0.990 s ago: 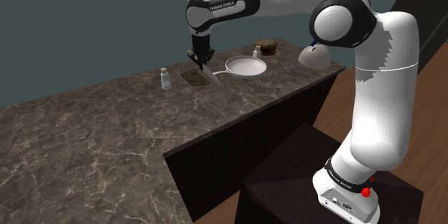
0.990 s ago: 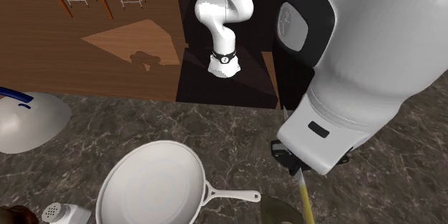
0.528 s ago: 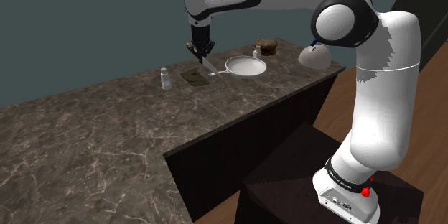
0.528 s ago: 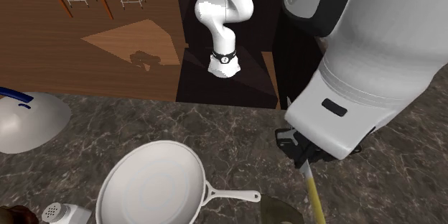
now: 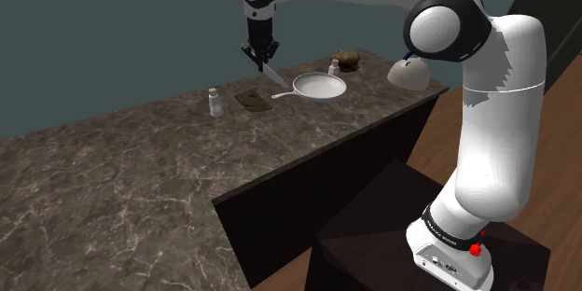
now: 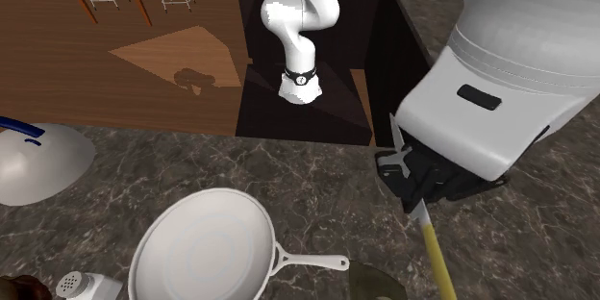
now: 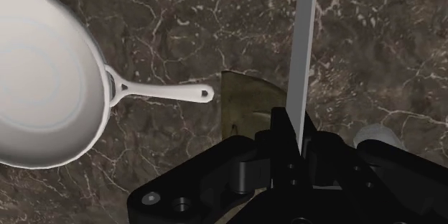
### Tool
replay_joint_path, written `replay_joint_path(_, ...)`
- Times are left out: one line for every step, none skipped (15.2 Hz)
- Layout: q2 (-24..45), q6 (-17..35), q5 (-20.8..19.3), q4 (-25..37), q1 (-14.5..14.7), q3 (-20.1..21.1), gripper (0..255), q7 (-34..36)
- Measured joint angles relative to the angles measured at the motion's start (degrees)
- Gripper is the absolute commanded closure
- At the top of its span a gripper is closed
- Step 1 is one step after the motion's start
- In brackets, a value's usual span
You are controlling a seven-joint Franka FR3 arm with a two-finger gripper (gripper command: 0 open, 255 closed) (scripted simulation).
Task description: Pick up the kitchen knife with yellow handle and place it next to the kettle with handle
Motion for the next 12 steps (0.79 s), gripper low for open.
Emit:
replay_joint_path(0.07,-0.7,0.0,0.78,0.0,-0.01,255,-0.04)
replay_joint_path(-0.02,-1.43,0.02,1.42,-0.01,-0.01,255,-0.09)
replay_joint_path(0.21,-2.37,-0.02,2.59,0.11,0.02,255,0.0)
replay_joint_path(0.52,-3.24,-0.04,3.77,0.15,0.02,255,-0.04)
replay_joint_path(0.96,-4.24,-0.08,5.21,0.22,0.02,255,-0.03)
replay_joint_path(1.22,-5.18,-0.1,6.4,0.3,0.03,255,0.0)
replay_joint_path(1.26,-6.15,-0.12,7.41,0.39,0.05,255,0.04)
replay_joint_path(1.43,-7.01,-0.14,8.46,0.42,0.05,255,0.01)
replay_joint_path(1.87,-7.92,-0.18,9.81,0.51,0.06,255,0.04)
replay_joint_path(2.53,-9.2,-0.24,11.74,0.59,0.04,255,-0.02)
replay_joint_path(2.74,-9.9,-0.26,12.65,0.62,0.04,255,-0.03)
replay_joint_path(1.88,-9.77,-0.13,11.65,0.19,-0.05,255,-0.49)
